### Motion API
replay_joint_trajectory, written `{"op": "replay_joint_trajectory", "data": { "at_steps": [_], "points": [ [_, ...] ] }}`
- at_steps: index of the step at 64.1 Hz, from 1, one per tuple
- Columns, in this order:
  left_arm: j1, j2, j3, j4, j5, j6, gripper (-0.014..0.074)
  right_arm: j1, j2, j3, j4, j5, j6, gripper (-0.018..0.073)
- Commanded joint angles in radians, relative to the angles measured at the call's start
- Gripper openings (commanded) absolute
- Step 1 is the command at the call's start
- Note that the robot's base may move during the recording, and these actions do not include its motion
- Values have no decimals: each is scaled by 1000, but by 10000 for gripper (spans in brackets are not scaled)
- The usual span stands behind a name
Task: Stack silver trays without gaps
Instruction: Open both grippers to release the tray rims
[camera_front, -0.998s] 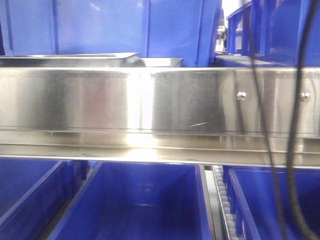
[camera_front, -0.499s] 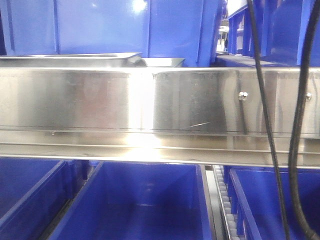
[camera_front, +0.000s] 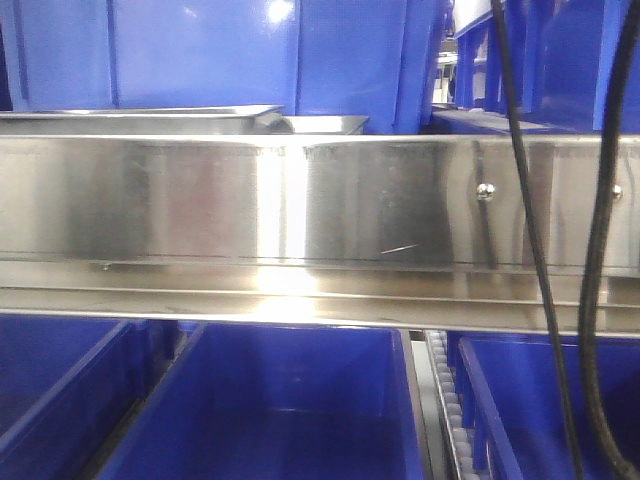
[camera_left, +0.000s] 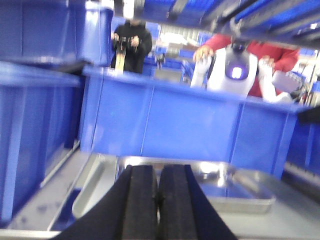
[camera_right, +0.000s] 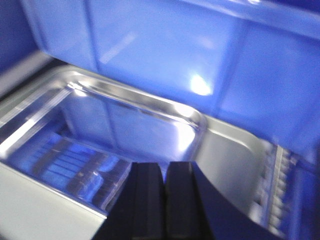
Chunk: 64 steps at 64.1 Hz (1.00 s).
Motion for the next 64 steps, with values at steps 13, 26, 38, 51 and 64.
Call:
{"op": "replay_joint_trajectory", "data": {
  "at_steps": [13, 26, 38, 51, 64],
  "points": [
    [-6, -5, 4, -1, -14, 1, -6, -2, -15, -7, -26, -25, -6, -84],
    [-6, -5, 4, -1, -14, 1, -6, -2, -15, -7, -26, -44, -6, -84],
    [-6, -5, 4, -1, -14, 1, -6, -2, -15, -7, -26, -78, -6, -84],
    [-6, -5, 4, -1, -14, 1, -6, -2, -15, -7, -28, -97, -6, -84],
    [-6, -5, 4, -1, -14, 1, -6, 3, -29, -5, -28, -143, -8, -84]
  ]
}}
